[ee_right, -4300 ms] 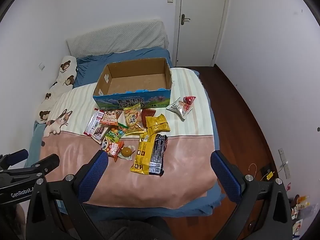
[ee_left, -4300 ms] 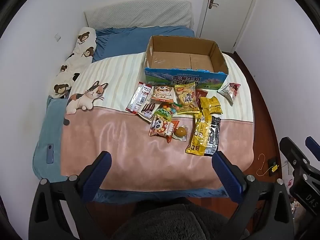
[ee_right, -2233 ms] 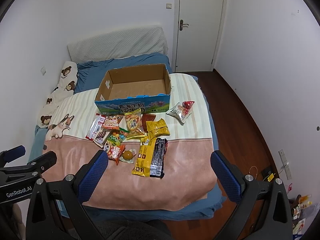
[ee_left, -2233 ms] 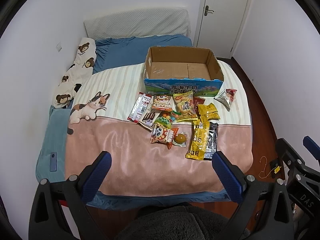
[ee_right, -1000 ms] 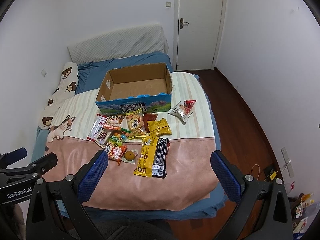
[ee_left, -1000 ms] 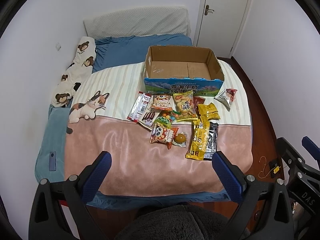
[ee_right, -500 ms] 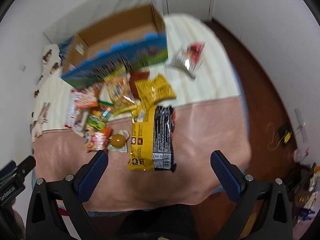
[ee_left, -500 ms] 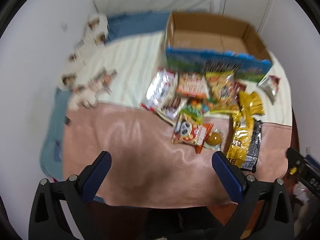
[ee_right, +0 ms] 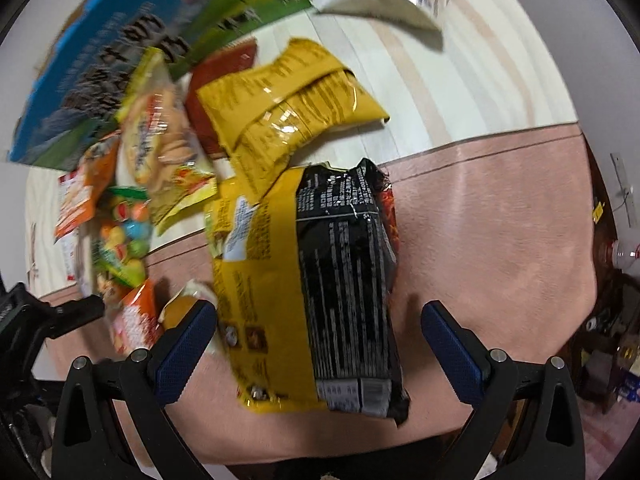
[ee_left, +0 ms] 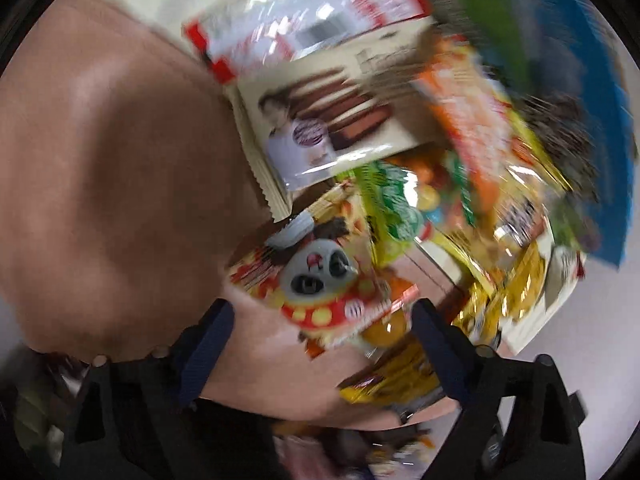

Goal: Organize snacks
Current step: 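Grasp the panda-print bag with the left tool while the right tool grasps the yellow-black noodle pack, then carry both packets into the cardboard box and open both tools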

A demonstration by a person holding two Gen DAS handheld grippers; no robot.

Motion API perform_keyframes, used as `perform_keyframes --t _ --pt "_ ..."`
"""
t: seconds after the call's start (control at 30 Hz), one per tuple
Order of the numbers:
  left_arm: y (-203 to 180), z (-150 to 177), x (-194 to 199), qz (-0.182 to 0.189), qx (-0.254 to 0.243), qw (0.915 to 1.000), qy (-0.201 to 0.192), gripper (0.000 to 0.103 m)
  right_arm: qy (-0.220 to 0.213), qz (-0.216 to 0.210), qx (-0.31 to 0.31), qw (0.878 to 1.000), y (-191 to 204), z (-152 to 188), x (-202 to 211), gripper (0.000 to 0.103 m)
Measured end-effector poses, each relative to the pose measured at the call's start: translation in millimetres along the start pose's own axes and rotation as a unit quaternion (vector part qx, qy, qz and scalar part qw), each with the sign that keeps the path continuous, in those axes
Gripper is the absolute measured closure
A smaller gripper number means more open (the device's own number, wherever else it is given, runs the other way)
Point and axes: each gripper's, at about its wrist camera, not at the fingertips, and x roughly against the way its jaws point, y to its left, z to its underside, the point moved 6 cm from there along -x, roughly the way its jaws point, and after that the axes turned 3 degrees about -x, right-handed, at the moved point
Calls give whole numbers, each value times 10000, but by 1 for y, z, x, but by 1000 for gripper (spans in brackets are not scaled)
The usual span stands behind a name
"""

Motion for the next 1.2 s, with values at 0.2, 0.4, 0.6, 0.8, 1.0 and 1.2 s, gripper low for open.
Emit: perform_keyframes --t 0.2,0.4,0.6,0.8,1.0,1.2 --pt "3 8 -16 166 224 9995 -123 44 296 -156 -162 9993 10 -5 -38 0" --pt "-19 37 0 -1221 -1760 9742 -708 45 435 -96 387 9983 17 1 -51 13" --pt "-13 69 -7 -1957 -2897 9347 -640 42 626 73 1163 9912 15 21 -59 11" --pt "12 82 -15 -1018 -1886 9761 -364 39 645 110 1005 9928 23 35 -76 4" --pt "33 85 -4 -437 -1456 9868 -553 44 658 315 653 9952 23 30 -91 3" --pt "3 103 8 -1305 -3083 9396 -706 45 619 561 677 9942 31 45 -98 13"
